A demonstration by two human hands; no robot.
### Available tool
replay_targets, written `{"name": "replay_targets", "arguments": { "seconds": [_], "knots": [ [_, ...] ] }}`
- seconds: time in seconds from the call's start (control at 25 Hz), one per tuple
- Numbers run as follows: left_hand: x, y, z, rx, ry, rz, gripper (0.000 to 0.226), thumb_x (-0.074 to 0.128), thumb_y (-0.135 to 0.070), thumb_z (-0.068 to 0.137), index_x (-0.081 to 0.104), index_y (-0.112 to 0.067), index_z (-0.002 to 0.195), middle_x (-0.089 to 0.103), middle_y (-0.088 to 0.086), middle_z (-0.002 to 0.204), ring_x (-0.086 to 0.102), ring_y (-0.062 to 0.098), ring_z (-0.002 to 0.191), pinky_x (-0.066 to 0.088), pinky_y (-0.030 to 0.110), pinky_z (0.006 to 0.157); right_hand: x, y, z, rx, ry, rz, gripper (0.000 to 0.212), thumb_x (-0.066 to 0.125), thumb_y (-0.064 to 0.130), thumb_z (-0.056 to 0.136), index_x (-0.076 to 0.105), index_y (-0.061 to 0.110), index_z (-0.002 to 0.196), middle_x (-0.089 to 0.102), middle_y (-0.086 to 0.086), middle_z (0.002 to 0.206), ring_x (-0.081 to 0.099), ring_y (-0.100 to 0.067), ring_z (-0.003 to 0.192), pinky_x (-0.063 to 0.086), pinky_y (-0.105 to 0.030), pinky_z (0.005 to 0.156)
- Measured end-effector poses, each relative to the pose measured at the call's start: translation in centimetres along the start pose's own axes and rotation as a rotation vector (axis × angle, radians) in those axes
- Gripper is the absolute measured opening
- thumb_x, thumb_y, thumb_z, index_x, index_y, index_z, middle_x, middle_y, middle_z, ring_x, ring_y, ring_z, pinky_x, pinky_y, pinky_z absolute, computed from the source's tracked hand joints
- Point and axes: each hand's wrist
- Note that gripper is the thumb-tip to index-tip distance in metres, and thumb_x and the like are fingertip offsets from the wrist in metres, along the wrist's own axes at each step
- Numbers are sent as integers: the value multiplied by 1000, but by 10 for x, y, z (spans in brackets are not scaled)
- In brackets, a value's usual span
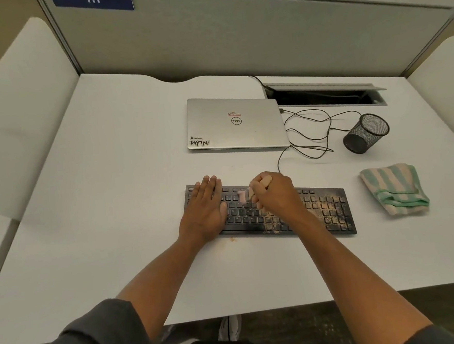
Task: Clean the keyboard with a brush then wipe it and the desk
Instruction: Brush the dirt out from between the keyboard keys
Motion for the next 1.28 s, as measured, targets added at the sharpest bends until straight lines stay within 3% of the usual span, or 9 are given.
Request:
{"name": "replay_targets", "arguments": {
  "seconds": [0.16, 0.36, 0.52, 0.72, 0.88, 0.96, 1.08, 1.2, 1.28],
  "knots": [
    [-1, -1, -1, -1, -7, -5, 71, 18, -40, 99, 25, -2, 158, 27, 17, 164, 15, 30, 155, 5, 41, 128, 2, -2, -3, 43, 82, -76, 27, 51, 18, 95, 69, 9, 78, 73, -8, 66, 70, -23, 59, 62, -41, 64],
    [0, -2, 0, -6, -5, 8, 70, 19, -40, 99, 26, -2, 158, 28, 16, 164, 17, 30, 155, 7, 42, 128, -9, 4, 3, 21, 52, 3, 33, 51, 22, 99, 69, 8, 76, 72, -6, 62, 71, -27, 56, 61, -36, 58],
    [0, -1, 0, -7, 1, 17, 69, 22, -39, 100, 27, -2, 157, 30, 17, 163, 18, 31, 155, 10, 44, 128, -13, 22, 21, 34, 271, -240, 38, 47, 16, 95, 71, -2, 74, 72, -12, 63, 65, -25, 48, 57, -31, 56],
    [0, -2, 0, -11, 1, 27, 69, 22, -39, 100, 27, -2, 157, 30, 17, 163, 19, 31, 154, 10, 44, 128, -5, 38, 28, -133, 129, -278, 21, 50, 20, 92, 63, 7, 83, 71, -9, 74, 68, -26, 67, 58, -40, 75],
    [-2, -3, 0, -10, 4, 16, 70, 20, -40, 99, 26, -2, 158, 30, 17, 163, 18, 30, 155, 9, 43, 128, -8, 28, 17, -16, 366, -395, 33, 47, 16, 97, 64, 1, 73, 68, -7, 56, 60, -11, 40, 54, -27, 54],
    [-2, -3, 0, -12, 9, 14, 70, 20, -40, 99, 26, -2, 158, 29, 17, 163, 17, 30, 155, 9, 44, 128, -13, 26, 16, -38, 297, -318, 30, 47, 16, 96, 66, -1, 80, 70, -8, 60, 61, -11, 44, 56, -31, 58],
    [-2, -3, -1, -18, 12, 15, 71, 19, -41, 99, 25, -2, 158, 29, 17, 163, 17, 31, 155, 9, 44, 128, -11, 24, 10, -125, 144, -169, 17, 50, 16, 96, 61, 4, 91, 71, -4, 67, 60, -1, 48, 49, -23, 57],
    [-2, -3, 0, -19, 18, 15, 72, 17, -42, 99, 24, -3, 158, 27, 16, 164, 15, 29, 155, 6, 43, 128, -6, 19, 6, -103, 277, -266, 22, 50, 18, 96, 63, 4, 87, 72, -6, 68, 62, -13, 51, 55, -31, 60],
    [-3, -4, 0, -22, 22, 16, 72, 17, -42, 98, 23, -3, 159, 26, 16, 165, 13, 29, 156, 3, 40, 128, -12, 18, 11, -43, 374, -283, 30, 48, 16, 97, 67, -1, 81, 73, -11, 66, 65, -18, 48, 56, -29, 54]
  ]
}}
Point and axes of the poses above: each hand's wrist, its own z-axis towards the middle knuckle, its own x-axis out of the palm, y = z × x
